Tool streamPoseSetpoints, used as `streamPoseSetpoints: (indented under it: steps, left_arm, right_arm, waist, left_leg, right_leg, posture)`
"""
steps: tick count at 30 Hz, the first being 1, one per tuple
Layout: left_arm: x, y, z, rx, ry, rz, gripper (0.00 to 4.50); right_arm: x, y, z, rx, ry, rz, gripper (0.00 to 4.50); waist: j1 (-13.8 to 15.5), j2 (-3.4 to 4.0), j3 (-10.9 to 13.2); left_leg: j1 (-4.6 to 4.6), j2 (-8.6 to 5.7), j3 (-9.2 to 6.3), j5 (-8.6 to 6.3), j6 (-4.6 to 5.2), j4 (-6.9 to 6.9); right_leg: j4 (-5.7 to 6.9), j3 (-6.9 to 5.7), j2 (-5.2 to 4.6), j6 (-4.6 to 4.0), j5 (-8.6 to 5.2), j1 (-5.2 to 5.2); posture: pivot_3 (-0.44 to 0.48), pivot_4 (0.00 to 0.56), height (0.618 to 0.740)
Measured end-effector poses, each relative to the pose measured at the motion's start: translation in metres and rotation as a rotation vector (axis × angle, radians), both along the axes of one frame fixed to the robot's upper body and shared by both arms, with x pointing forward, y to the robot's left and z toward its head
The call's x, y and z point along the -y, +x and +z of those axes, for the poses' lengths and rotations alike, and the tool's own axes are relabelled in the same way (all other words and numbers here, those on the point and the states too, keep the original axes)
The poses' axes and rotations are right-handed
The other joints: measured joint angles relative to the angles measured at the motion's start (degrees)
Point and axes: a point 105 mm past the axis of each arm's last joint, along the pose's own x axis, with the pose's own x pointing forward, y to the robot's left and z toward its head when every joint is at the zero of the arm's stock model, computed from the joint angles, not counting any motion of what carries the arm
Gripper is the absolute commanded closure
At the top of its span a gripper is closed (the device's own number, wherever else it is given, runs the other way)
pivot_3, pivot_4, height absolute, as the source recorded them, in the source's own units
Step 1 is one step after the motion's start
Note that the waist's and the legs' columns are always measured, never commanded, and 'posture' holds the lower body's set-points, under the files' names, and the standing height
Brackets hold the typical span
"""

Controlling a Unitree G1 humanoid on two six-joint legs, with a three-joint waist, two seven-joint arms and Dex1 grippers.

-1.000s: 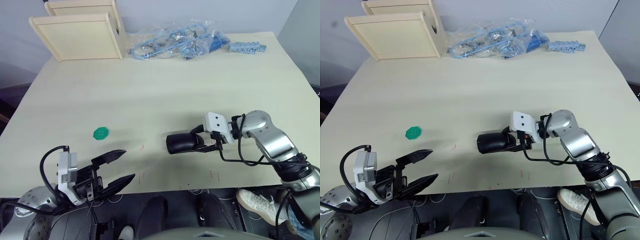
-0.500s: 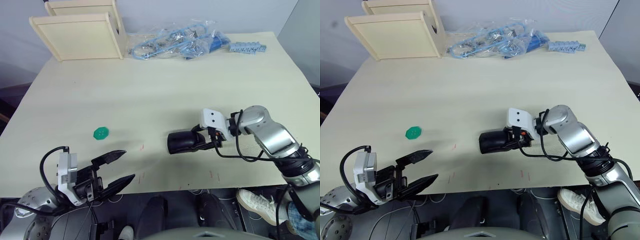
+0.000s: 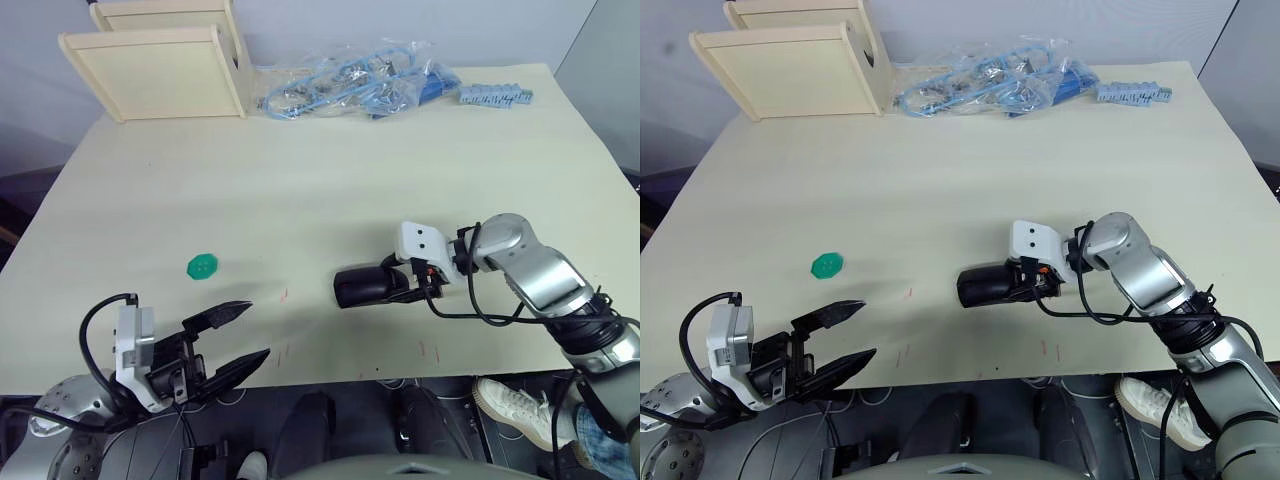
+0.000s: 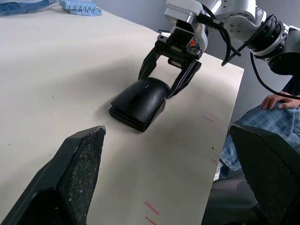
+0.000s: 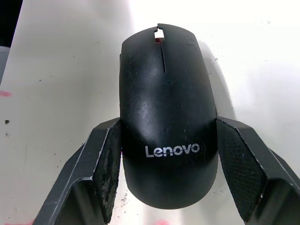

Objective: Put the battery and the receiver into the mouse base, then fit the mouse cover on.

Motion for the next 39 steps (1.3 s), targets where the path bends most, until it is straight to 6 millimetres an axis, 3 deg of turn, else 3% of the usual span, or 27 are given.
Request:
streamPoseSetpoints:
  steps: [39]
  left_arm:
    - [-0.0002, -0.0009, -0.0004, 0.0, 0.001, -0.001, 0.0]
  right_arm:
    - [0.0004, 0.0016, -0.0001, -0.009, 0.001, -0.003, 1.68]
  waist:
    - [0.0, 0.0, 0.0]
  left_leg:
    - [0.0, 0.0, 0.0, 0.0, 0.0, 0.0]
  right_leg:
    - [0.0, 0.0, 0.0, 0.0, 0.0, 0.0]
  posture:
    - [0.0, 0.15, 0.74]
